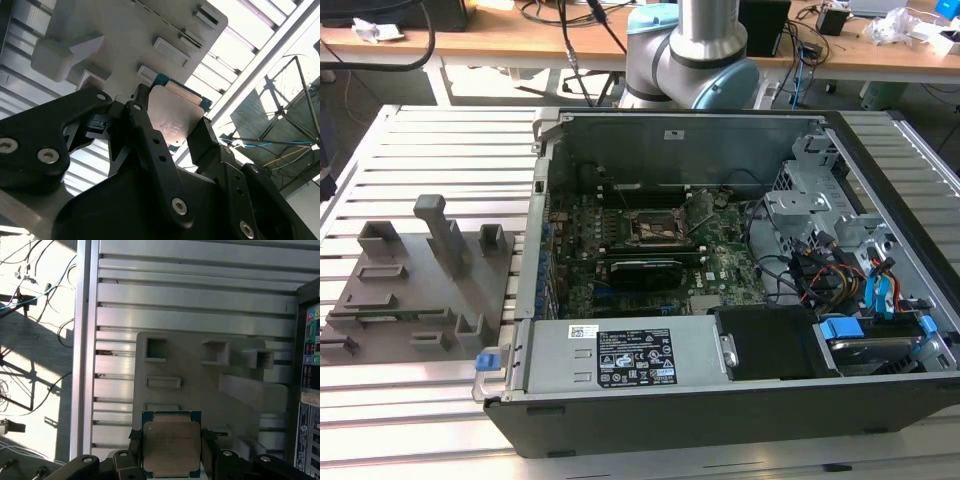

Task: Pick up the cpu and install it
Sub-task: 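Pick up the cpu and move it towards the insertion slot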

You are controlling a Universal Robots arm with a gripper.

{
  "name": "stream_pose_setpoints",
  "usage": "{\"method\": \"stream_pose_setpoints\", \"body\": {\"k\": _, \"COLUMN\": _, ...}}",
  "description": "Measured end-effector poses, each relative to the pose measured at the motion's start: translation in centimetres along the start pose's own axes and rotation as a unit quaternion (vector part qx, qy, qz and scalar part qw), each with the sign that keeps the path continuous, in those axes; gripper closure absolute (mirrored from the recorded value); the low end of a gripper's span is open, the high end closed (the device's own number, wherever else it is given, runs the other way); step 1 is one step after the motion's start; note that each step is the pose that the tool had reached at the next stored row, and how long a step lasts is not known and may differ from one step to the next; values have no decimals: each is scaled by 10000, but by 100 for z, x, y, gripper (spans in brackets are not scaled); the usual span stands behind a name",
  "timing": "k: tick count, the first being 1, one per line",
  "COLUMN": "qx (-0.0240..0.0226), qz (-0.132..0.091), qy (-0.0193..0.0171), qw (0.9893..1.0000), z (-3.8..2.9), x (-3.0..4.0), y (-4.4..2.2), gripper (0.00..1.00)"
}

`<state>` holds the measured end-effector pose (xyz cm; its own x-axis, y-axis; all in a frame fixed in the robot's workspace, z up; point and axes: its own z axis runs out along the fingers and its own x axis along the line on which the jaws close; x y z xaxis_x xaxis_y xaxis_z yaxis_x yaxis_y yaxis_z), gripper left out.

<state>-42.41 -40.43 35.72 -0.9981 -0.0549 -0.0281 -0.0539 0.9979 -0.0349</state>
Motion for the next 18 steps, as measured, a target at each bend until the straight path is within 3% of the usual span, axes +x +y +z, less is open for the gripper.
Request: {"method": "stream_pose_setpoints", "body": {"k": 18, "qx": -1, "qz": 0, "qy": 0, "qw": 10000, "z": -334, "x": -9, "y": -12, "gripper": 45}}
